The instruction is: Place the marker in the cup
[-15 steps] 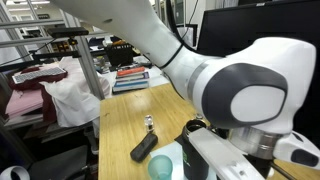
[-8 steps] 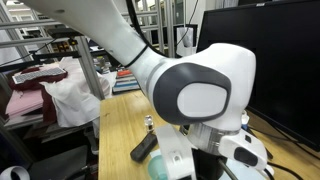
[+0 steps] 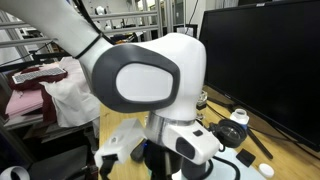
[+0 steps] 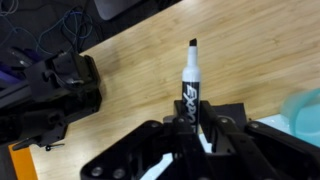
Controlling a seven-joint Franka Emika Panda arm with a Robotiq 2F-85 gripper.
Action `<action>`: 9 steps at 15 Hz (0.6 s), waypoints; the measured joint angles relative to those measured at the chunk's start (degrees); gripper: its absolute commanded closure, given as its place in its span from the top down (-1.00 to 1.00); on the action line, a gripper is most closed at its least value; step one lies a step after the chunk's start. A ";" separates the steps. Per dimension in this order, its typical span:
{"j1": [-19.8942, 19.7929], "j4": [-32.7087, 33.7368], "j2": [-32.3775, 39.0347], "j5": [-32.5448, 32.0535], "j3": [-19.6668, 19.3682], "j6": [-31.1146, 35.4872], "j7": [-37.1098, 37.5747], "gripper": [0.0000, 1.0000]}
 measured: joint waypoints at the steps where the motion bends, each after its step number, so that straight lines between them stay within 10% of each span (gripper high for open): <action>1: 0.35 -1.27 -1.83 -1.03 0.41 -1.68 0.90 -0.90; 9: 2.87 -2.09 -11.25 -0.73 8.26 -16.50 -5.88 -0.90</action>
